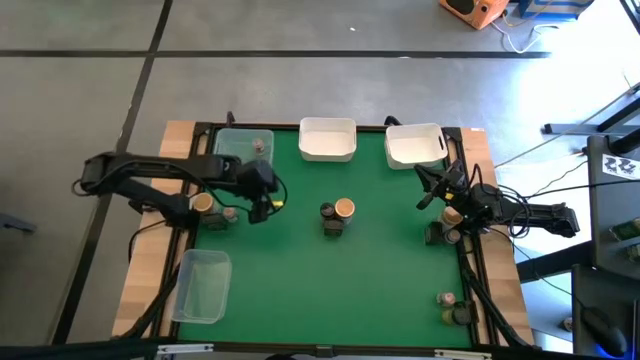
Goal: Sort spices by type
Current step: Put the top left small brown seasoning bottle into the top transparent bin
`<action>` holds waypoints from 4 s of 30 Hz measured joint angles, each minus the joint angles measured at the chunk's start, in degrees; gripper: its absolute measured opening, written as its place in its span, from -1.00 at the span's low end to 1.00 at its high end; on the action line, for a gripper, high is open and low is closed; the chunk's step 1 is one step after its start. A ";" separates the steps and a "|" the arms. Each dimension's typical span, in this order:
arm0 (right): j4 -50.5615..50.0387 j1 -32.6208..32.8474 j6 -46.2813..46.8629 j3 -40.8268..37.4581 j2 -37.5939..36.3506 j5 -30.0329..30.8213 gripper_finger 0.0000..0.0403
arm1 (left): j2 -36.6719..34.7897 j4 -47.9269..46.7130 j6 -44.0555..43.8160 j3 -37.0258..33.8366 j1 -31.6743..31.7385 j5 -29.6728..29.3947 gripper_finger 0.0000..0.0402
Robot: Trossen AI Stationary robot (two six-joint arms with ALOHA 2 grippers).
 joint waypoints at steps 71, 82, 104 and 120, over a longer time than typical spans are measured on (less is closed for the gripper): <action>-0.43 0.02 -1.30 0.01 0.00 -0.26 -0.92 | 1.51 -23.01 -10.64 6.83 6.70 -12.31 -0.16; -0.43 0.02 -1.30 0.01 0.00 -0.27 -0.92 | 1.49 -19.59 -6.90 8.42 21.09 -14.03 -0.15; -0.43 0.01 -1.30 0.01 0.00 -0.26 -0.92 | 4.28 -3.46 -4.51 3.85 38.37 -13.92 -0.14; -0.45 0.02 -1.30 0.02 0.00 -0.35 -0.92 | 17.52 -2.00 -3.10 2.43 38.83 -13.86 -0.14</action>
